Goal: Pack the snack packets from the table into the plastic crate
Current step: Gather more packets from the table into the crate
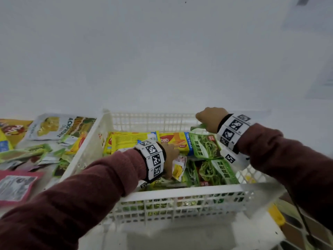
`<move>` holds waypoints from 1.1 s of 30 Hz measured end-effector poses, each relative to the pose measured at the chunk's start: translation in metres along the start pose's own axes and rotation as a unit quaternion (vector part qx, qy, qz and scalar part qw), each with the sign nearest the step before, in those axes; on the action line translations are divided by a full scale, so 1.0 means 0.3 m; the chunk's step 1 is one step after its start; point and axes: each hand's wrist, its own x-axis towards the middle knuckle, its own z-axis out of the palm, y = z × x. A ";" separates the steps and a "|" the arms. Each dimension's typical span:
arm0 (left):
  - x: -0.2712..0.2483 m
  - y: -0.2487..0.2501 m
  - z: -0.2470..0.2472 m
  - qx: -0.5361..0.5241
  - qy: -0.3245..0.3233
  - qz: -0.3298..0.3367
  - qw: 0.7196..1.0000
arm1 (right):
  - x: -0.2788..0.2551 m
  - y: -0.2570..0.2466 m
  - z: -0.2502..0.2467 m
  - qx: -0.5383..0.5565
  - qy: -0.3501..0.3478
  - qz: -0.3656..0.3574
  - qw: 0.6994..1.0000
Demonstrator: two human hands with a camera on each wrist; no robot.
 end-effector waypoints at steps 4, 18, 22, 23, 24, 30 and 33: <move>-0.023 -0.020 -0.014 -0.028 0.035 0.002 0.999 | 0.049 -0.042 0.103 -0.018 -0.114 -0.027 0.993; -0.070 -0.071 -0.078 -0.431 0.106 -0.010 0.896 | 0.071 -0.022 0.191 0.034 -0.192 -0.029 0.980; -0.074 -0.081 -0.091 -0.509 0.104 -0.019 0.854 | 0.064 0.009 0.096 0.262 -0.127 -0.060 0.955; -0.070 -0.083 -0.094 -0.524 0.104 -0.017 0.845 | 0.055 0.012 0.066 0.317 -0.095 -0.094 0.939; -0.073 -0.084 -0.099 -0.540 0.107 -0.013 0.835 | 0.043 0.012 0.041 0.353 -0.063 -0.132 0.924; -0.081 -0.063 -0.107 -0.603 0.080 0.022 0.793 | -0.019 -0.028 -0.001 0.347 0.050 -0.185 0.918; -0.070 -0.087 -0.106 -0.501 0.114 -0.008 0.858 | 0.000 0.000 0.013 0.309 -0.017 -0.129 0.942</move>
